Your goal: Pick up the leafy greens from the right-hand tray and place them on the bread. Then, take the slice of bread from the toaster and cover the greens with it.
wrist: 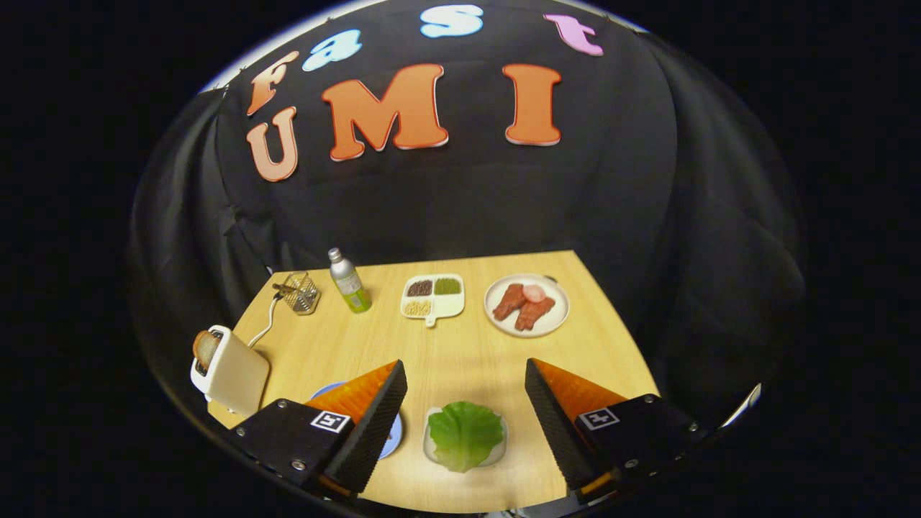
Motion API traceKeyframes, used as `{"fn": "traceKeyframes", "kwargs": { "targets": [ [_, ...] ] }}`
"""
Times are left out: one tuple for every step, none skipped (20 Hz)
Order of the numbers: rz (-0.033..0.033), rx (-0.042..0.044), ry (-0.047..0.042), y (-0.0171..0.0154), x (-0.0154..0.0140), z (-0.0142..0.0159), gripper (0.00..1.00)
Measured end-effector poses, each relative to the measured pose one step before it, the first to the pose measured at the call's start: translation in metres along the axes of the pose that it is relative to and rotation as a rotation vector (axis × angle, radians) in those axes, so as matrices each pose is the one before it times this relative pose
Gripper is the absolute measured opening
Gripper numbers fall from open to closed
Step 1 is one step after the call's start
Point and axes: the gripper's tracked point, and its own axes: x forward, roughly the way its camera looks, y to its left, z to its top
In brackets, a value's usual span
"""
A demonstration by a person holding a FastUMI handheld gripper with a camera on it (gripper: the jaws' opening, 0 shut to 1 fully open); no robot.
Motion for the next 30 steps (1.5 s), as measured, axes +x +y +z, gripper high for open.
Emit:
{"fn": "traceKeyframes", "kwargs": {
  "targets": [
    [0.01991,0.02456,0.04647,0.00226,0.007,-0.01126,0.99],
    [0.00877,0.01742,0.04546,-0.00052,0.00741,-0.01066,0.98],
    [0.00739,0.00584,0.0406,0.00006,0.00839,-0.0111,0.98],
    [-0.00087,-0.0028,0.04003,-0.00341,0.00751,-0.01203,0.97],
    [0.00261,-0.00941,0.03949,-0.0022,0.00736,-0.00989,0.97],
    [-0.00028,-0.00553,0.03824,-0.0014,0.00843,-0.00954,0.96],
    [0.00607,-0.00158,0.03372,0.00033,0.00802,-0.00748,0.96],
    [0.00349,0.00343,0.03683,-0.00046,0.00811,-0.00765,0.95],
    [0.00534,0.0007,0.03085,-0.00007,0.00775,-0.00563,0.95],
    [-0.00255,-0.00513,0.02782,-0.00187,0.00699,-0.00599,0.95],
    [-0.01182,-0.01602,0.03128,-0.00422,0.00898,-0.00696,0.95],
    [-0.00911,-0.01459,0.02042,-0.00229,0.00967,-0.00473,0.94],
    [-0.00403,-0.00129,0.02158,-0.00049,0.0082,-0.00317,0.93],
    [0.00455,0.00511,0.03116,0.00197,0.0078,-0.00586,0.92],
    [0.0048,0.00532,0.02561,0.00129,0.00747,-0.00459,0.91],
    [-0.00354,-0.00402,0.01755,-0.00088,0.008,-0.00317,0.91],
    [-0.01081,-0.00865,0.01826,-0.00255,0.00753,-0.00241,0.9],
    [-0.00885,-0.00557,0.02395,-0.0007,0.00738,-0.00357,0.88],
    [0.00043,-0.00035,0.02503,0.00099,0.00577,-0.00344,0.87],
    [0.00425,-0.00078,0.02585,0.00047,0.00436,-0.00355,0.86],
    [0.00159,-0.00353,0.02044,0.00087,0.00463,-0.00249,0.85],
    [-0.01151,-0.01024,0.01158,-0.00144,0.00527,-0.00101,0.83],
    [-0.01661,-0.01806,0.00845,-0.00214,0.00503,-0.00102,0.83],
    [-0.0186,-0.01531,0.01171,-0.00219,0.00502,-0.00173,0.83],
    [-0.00909,-0.01185,0.01288,-0.00055,0.00456,-0.00166,0.83],
    [-0.01003,-0.00725,0.01306,-0.00019,0.00415,-0.00197,0.83],
    [-0.00461,-0.00736,0.0061,0.00057,0.00339,-0.00114,0.82],
    [-0.01228,-0.01071,0.00456,-0.00127,0.00467,-0.00117,0.81],
    [-0.00559,-0.00616,0.01227,-0.00007,0.00291,-0.00163,0.81],
    [-0.00499,0.001,-0.01394,0.0,0.00104,0.00327,0.81]
  ]
}}
